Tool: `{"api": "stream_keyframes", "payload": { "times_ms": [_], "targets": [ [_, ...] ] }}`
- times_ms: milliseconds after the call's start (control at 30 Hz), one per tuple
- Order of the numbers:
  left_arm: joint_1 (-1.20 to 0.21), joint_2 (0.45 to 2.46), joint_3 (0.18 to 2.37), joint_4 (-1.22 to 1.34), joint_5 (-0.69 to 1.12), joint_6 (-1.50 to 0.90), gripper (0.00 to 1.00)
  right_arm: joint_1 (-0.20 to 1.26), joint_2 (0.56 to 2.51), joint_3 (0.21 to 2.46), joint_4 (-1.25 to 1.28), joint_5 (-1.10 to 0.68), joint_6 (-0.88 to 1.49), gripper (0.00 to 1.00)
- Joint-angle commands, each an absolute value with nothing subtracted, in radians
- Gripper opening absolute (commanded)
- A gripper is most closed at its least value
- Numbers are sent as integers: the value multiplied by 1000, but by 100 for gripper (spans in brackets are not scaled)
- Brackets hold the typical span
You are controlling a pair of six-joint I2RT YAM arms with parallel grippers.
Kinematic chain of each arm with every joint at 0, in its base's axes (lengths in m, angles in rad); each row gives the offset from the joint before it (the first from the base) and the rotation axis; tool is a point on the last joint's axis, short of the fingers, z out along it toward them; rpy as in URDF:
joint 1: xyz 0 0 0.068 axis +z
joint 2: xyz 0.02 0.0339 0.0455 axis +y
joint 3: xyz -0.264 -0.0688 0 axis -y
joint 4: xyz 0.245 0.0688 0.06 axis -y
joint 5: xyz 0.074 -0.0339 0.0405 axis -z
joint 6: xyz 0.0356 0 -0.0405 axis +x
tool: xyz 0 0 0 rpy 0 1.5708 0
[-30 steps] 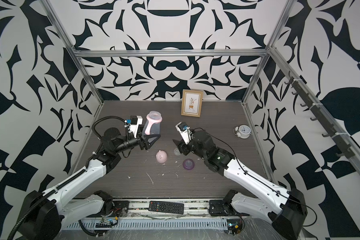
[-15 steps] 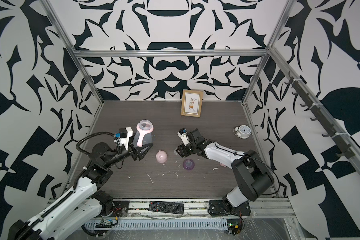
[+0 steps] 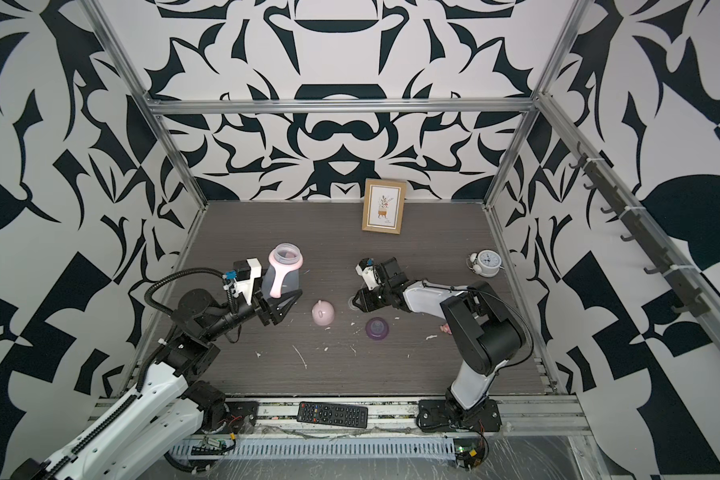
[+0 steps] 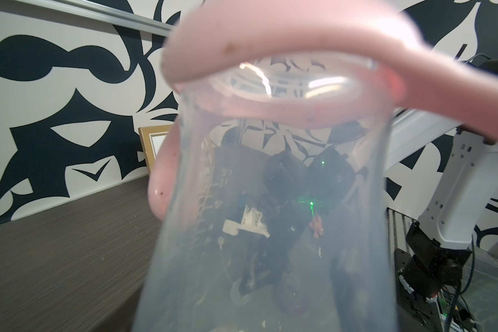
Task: Assemble the baby bottles
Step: Pick up the straw from the center of the board.
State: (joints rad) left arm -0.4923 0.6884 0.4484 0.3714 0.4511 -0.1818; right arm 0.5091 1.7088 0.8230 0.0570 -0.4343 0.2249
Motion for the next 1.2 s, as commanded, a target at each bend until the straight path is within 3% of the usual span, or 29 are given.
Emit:
{"api": "stream_keyframes", "payload": {
  "times_ms": [0,200,400,567,733,1167],
  "targets": [
    [-495,668,446,371,452,-169,0,503,1701,812,128,-497,247,32],
    [-495,664,422,431,471,-177,0,498,1672,799,134,-524,267,16],
    [-495,723,383,515,501,-145,0,492,1568,829,73,-544,287,8],
    [-495,850,294,792,517,-138,0,491,1463,931,-44,-588,318,0],
    [-495,995,235,1064,527,-131,0,492,1374,1066,-166,-652,341,0],
    [-495,1228,253,1263,602,-97,0,559,1277,1417,-327,-765,378,0]
  ]
}}
